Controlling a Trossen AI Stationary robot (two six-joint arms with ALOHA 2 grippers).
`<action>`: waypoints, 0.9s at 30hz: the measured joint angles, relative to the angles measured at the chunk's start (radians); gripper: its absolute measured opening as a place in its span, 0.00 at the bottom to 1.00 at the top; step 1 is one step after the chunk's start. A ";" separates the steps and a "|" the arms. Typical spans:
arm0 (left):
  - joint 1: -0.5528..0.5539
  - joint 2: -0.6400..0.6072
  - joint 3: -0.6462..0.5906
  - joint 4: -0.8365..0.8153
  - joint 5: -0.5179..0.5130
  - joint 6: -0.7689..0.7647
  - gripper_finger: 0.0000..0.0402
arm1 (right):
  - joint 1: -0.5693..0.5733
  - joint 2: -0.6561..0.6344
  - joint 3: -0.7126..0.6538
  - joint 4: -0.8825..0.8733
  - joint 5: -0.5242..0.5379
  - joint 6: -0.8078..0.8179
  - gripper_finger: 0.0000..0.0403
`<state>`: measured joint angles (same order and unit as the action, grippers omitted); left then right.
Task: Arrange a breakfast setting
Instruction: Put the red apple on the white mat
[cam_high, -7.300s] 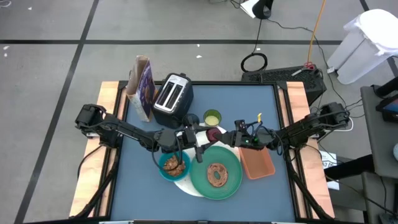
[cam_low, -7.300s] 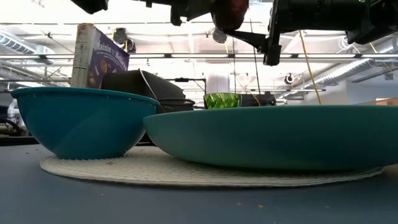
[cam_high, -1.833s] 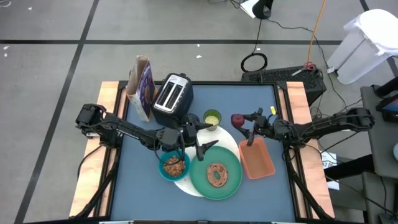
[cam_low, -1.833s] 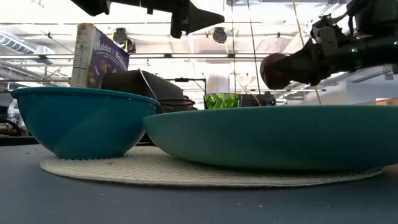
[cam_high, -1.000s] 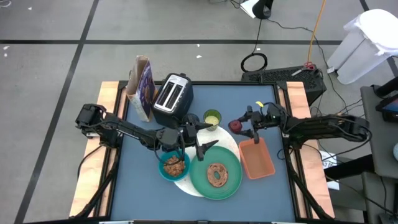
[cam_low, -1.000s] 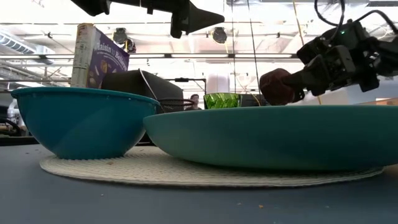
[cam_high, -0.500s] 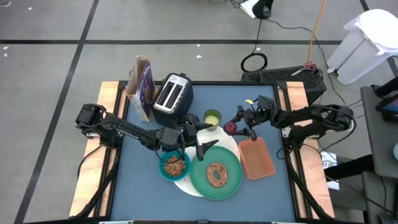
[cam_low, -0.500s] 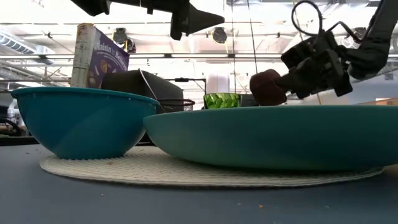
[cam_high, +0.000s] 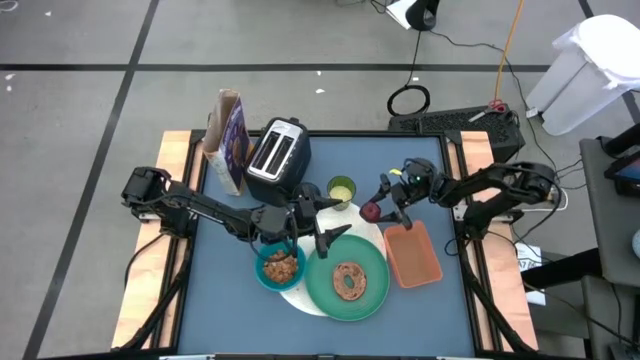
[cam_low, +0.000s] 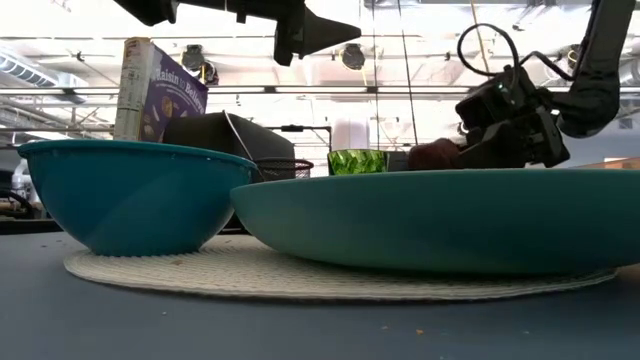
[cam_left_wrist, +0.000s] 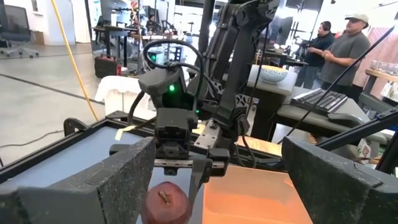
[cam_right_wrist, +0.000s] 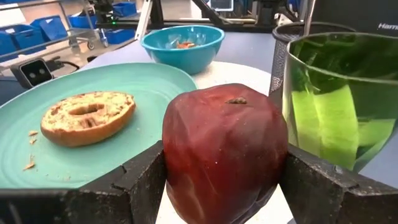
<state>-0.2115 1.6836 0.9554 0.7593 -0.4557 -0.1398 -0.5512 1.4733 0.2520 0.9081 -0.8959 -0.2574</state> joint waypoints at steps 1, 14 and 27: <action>0.000 0.000 0.000 0.000 0.000 0.000 0.88 | -0.004 0.006 0.001 0.000 -0.003 -0.001 0.65; 0.000 0.000 0.000 0.000 0.000 0.000 0.88 | -0.098 0.015 0.096 -0.068 -0.285 -0.040 0.65; 0.000 0.000 0.000 0.000 0.001 -0.020 0.88 | -0.124 0.093 0.108 -0.086 -0.287 -0.229 0.65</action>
<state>-0.2115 1.6836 0.9554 0.7597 -0.4545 -0.1600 -0.6748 1.5665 0.3597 0.8217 -1.1830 -0.4865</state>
